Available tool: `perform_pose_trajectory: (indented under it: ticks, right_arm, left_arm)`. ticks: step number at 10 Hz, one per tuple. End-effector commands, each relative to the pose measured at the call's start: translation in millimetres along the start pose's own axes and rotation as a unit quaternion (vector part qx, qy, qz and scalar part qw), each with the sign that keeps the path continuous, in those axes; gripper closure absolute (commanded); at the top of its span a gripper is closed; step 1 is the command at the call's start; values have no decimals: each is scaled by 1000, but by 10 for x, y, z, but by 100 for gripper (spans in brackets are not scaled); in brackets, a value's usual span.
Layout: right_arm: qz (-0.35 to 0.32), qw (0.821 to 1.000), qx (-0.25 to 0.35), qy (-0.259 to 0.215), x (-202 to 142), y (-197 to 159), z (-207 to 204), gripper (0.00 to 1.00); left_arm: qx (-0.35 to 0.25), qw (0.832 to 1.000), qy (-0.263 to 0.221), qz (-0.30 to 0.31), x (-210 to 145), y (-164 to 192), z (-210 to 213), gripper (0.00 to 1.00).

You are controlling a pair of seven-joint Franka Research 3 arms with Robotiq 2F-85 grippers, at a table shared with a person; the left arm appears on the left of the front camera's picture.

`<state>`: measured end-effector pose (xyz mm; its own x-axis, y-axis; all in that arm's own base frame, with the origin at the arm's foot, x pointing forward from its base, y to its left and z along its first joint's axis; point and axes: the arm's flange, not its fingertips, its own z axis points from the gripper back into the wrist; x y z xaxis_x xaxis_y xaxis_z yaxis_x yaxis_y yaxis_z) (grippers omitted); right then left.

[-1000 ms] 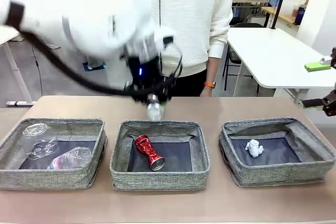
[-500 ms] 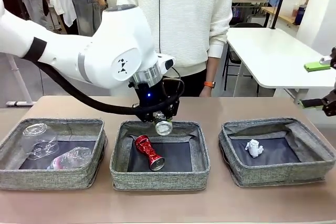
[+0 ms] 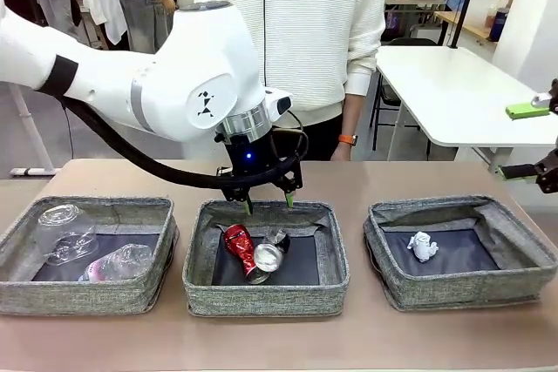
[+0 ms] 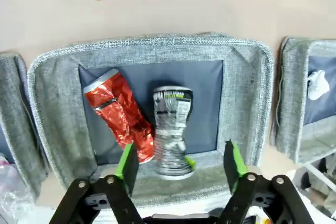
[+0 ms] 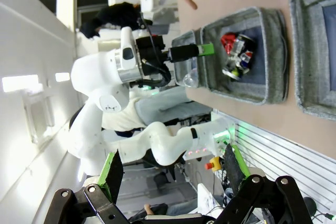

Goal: Sort the waste into the appropriate baskets.
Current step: Place the picked waste into the Fabric basket indicated by the person.

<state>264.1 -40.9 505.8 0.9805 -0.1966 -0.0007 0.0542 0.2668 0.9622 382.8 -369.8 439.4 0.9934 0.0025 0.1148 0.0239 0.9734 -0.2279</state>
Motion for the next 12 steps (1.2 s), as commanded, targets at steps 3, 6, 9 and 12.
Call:
perform_pose_trajectory:
  ticks: [3,6,9,12]
  right_arm:
    - [7,1000,10,0,9,17,-22,0]
    - [7,1000,10,0,9,17,-22,0]
    - [7,1000,10,0,9,17,-22,0]
    - [7,1000,10,0,9,17,-22,0]
  left_arm:
    - [-32,999,22,-33,-36,30,172,0]
    - [-252,930,150,-224,4,450,776,0]
    - [-477,809,116,-324,-43,1586,1395,0]
    - [-566,806,5,-171,-256,2922,1406,0]
